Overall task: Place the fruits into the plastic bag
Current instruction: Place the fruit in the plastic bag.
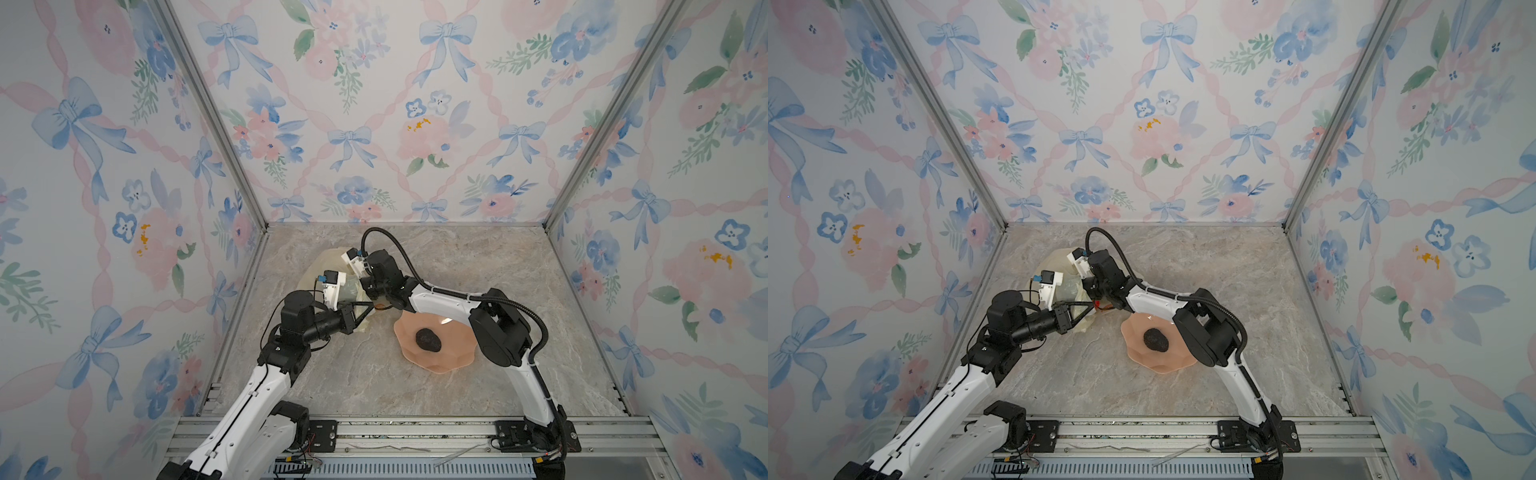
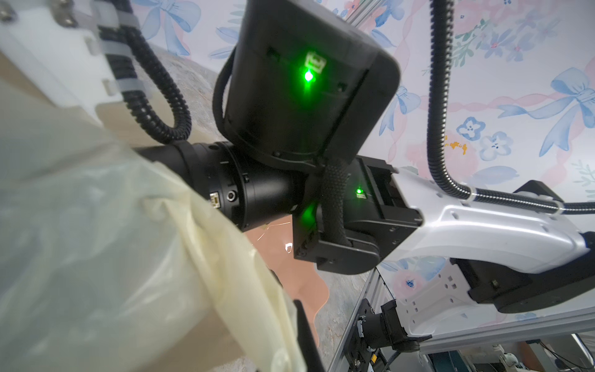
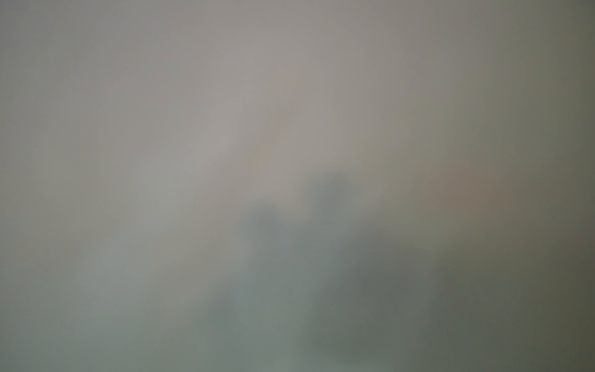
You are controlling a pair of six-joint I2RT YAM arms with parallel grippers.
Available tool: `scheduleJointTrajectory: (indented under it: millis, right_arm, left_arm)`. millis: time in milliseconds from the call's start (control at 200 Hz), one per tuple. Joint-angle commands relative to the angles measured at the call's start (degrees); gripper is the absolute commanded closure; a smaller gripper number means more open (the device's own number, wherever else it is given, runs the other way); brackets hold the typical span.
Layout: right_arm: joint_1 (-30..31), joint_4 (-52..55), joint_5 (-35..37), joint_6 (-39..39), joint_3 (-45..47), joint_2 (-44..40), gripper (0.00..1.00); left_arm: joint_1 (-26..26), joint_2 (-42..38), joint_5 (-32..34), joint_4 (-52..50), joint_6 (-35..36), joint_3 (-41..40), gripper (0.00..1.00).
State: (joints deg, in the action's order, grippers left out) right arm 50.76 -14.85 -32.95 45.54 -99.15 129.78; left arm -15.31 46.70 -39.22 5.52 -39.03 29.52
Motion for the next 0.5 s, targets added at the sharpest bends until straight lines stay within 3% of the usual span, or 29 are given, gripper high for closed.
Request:
scheduleJointTrajectory:
  millis: [0,345,495]
  right_arm:
    - [0.7,0.0,-0.7,0.7,-2.5,2.5,0.7]
    - [1.7,13.2,2.7,-6.3,-7.9,4.9,0.54]
    - [1.7,15.7,3.8,-8.0,-8.6,4.4,0.32]
  left_arm:
    - [0.6,-1.8,2.4,-1.5,1.0,-2.1,1.0]
    - [2.1,-3.0,2.8,-1.3,0.1,-3.4,1.0]
    - [2.6,-3.0,2.7,-1.3,-0.2,-3.4,1.0]
